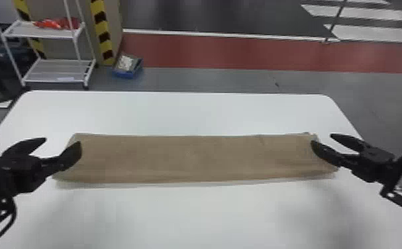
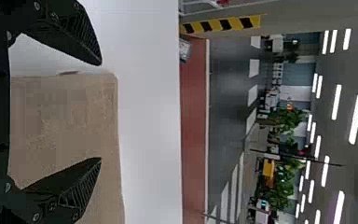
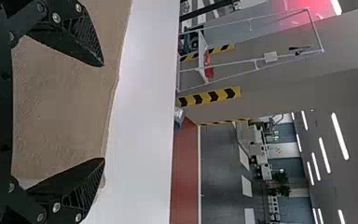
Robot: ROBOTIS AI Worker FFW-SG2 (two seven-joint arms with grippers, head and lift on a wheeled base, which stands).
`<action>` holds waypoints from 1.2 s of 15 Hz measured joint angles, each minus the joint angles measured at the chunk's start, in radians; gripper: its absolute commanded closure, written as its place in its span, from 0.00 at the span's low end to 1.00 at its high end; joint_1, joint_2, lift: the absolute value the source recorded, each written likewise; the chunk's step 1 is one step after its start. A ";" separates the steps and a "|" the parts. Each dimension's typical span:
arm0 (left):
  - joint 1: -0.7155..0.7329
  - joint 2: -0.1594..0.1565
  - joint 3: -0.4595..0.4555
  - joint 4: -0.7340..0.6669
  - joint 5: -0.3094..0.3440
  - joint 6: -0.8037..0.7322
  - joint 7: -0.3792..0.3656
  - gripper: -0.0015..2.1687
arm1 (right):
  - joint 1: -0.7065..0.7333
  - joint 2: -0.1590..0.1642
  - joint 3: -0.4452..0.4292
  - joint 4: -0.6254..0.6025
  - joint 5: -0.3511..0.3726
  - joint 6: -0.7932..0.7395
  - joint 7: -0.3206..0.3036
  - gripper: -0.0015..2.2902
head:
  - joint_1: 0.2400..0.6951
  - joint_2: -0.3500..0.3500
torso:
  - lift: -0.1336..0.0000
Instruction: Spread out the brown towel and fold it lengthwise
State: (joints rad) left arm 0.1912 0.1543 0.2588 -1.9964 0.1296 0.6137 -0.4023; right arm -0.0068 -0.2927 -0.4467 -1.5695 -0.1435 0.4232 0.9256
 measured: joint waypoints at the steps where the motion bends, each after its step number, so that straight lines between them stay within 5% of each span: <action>1: 0.011 -0.017 -0.028 -0.004 0.005 -0.068 0.044 0.03 | 0.016 0.035 0.017 -0.059 0.002 0.011 -0.025 0.02 | 1.00 0.39 | 0.07; 4: 0.030 -0.047 -0.139 0.022 0.008 -0.271 0.191 0.03 | 0.072 0.112 0.115 -0.204 0.014 0.009 -0.128 0.04 | 1.00 0.43 | 0.07; 9: 0.064 -0.049 -0.293 0.126 -0.034 -0.731 0.365 0.03 | 0.198 0.192 0.248 -0.344 0.027 -0.145 -0.307 0.06 | 1.00 0.48 | 0.07; 14: 0.097 -0.047 -0.343 0.143 -0.073 -0.775 0.364 0.04 | 0.318 0.209 0.363 -0.401 0.029 -0.288 -0.471 0.06 | 1.00 0.50 | 0.07; 18: 0.101 -0.048 -0.351 0.124 -0.079 -0.728 0.396 0.04 | 0.371 0.224 0.381 -0.428 0.013 -0.366 -0.513 0.06 | 1.00 0.51 | 0.07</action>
State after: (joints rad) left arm 0.2927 0.1059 -0.0924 -1.8722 0.0507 -0.1147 -0.0062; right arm 0.3638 -0.0689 -0.0657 -1.9972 -0.1301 0.0575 0.4123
